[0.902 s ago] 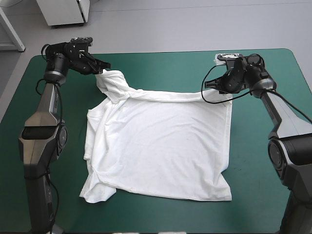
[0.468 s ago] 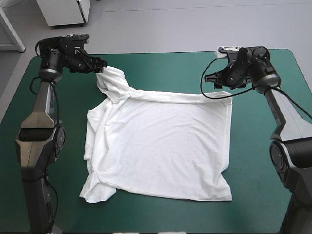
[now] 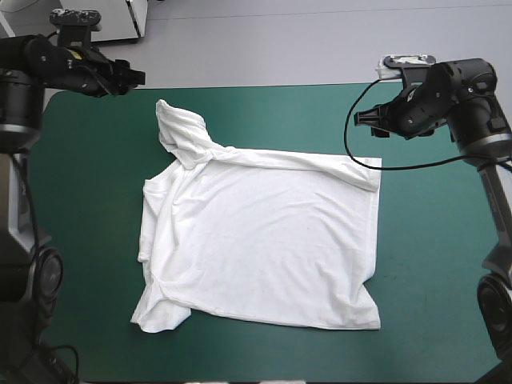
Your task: Fold the cloth
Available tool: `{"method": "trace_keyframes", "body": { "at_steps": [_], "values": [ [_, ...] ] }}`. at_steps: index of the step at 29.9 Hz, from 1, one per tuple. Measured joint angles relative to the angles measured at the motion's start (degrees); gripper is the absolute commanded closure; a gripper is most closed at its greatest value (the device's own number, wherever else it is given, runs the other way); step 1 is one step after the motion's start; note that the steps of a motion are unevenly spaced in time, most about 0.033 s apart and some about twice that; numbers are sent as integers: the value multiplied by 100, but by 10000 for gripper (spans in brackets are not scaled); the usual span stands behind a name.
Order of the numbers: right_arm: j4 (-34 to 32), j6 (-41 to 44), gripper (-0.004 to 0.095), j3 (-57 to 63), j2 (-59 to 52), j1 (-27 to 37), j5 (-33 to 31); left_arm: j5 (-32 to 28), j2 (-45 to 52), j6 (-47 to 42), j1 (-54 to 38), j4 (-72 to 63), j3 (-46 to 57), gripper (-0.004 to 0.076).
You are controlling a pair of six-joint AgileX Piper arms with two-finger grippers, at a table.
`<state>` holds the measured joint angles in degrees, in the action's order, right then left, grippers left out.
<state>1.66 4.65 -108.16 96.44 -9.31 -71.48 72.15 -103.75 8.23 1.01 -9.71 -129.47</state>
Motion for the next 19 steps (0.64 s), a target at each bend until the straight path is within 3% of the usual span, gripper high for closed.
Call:
{"method": "trace_keyframes", "body": {
  "at_steps": [12, 19],
  "values": [
    [271, 0, 398, 0, -888, 0, -7, 0, 2813, 126, 0, 146, 3517, 290],
    [311, 0, 398, 0, -963, 0, -7, 0, 2939, 132, 0, 277, 4590, 290]
  ]
}}
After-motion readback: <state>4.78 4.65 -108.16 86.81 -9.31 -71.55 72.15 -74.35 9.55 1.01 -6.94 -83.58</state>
